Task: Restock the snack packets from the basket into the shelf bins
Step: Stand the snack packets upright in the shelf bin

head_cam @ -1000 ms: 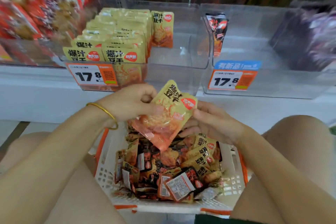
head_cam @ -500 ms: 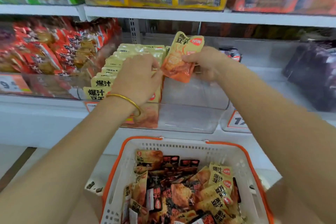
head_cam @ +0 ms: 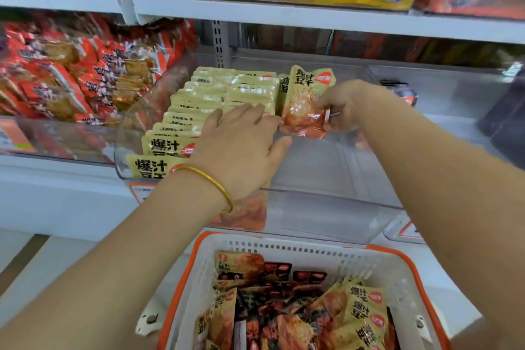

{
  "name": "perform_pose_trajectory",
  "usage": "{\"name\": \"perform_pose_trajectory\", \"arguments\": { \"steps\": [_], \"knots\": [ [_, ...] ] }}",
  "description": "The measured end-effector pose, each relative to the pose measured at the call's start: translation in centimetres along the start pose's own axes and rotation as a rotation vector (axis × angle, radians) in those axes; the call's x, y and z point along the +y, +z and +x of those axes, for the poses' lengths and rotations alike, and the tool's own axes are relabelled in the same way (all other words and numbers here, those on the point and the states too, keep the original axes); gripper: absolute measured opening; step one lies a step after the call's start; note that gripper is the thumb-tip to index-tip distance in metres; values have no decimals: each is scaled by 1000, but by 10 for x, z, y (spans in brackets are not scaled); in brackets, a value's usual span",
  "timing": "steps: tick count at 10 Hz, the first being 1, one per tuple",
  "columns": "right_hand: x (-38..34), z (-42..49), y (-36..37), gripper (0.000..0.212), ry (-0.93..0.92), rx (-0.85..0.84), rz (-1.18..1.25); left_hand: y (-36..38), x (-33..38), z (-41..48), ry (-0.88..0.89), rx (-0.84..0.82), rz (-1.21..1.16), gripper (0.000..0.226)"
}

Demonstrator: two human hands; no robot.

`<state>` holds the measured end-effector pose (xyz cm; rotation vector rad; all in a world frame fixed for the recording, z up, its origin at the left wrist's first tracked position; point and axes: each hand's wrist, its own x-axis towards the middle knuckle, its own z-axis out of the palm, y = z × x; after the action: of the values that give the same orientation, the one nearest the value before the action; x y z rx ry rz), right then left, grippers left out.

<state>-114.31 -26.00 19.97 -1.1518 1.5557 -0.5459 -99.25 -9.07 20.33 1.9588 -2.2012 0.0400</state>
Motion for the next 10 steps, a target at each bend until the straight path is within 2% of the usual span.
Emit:
{"name": "perform_pose_trajectory", "arguments": {
  "steps": [1,2,3,4,5,6,7,9,10],
  "knots": [
    [8,17,14,4,-66,74,-112,0,0,3,14,-52,3,48],
    [18,32,26,28,-206,363,-438,1,-2,3,3,-70,4,49],
    [26,39,39,31,-229,451,-498,1,-3,3,5,-55,2,48],
    [24,44,47,25,-225,340,-395,1,-1,4,9,-55,-3,47],
    [19,45,48,46,-248,220,-454,0,-1,5,6,-56,-4,48],
    [17,29,47,40,-248,140,-399,-2,1,6,8,-50,-9,48],
    [16,27,49,36,-228,123,-359,-3,3,6,15,-34,-2,48],
    [15,14,46,39,-257,125,-476,-3,7,2,32,17,4,47],
    [14,12,43,39,-249,131,-353,-2,7,-3,43,54,2,59]
  ]
}}
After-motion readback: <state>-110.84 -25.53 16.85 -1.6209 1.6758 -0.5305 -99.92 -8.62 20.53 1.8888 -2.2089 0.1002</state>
